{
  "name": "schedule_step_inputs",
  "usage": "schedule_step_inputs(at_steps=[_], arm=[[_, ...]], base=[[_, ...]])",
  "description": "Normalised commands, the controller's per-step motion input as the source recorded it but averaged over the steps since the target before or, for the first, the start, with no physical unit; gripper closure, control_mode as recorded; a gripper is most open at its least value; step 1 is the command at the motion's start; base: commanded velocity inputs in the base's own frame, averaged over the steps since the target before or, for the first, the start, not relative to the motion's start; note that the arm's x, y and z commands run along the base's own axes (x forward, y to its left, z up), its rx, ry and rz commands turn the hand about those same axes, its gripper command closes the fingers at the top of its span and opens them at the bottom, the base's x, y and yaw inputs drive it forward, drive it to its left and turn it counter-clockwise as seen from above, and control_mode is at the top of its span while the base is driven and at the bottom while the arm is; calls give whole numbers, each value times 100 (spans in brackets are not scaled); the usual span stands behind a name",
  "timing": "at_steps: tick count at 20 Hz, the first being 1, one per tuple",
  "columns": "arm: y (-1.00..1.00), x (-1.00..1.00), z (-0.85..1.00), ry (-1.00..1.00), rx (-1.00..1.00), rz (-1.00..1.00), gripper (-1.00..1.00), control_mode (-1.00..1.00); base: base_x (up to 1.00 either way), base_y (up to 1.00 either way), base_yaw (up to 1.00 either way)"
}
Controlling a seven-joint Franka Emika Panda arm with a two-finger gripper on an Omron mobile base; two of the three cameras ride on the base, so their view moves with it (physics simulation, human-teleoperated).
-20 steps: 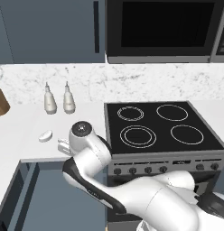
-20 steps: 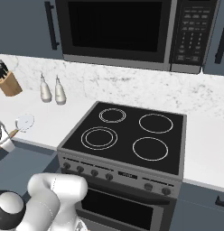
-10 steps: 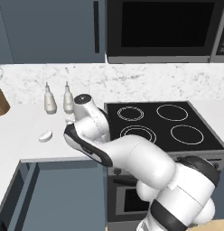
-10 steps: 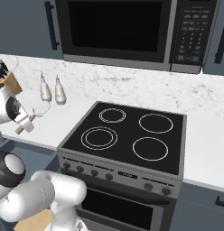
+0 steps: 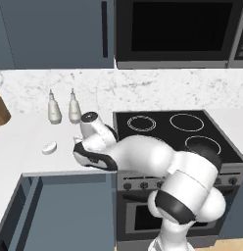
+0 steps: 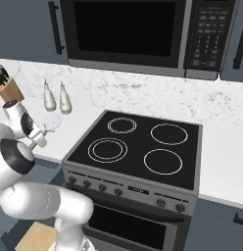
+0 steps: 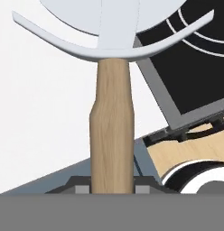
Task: Pick the pizza cutter from the drawer and place it on the counter.
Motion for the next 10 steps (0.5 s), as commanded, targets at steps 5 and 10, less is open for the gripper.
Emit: schedule_step_inputs(at_steps=[5, 10], arm=[[44, 96, -36, 0, 0, 0, 100, -100], [26, 54, 9, 1, 0, -5, -100, -100]], base=[[0, 0, 0], [0, 0, 0]])
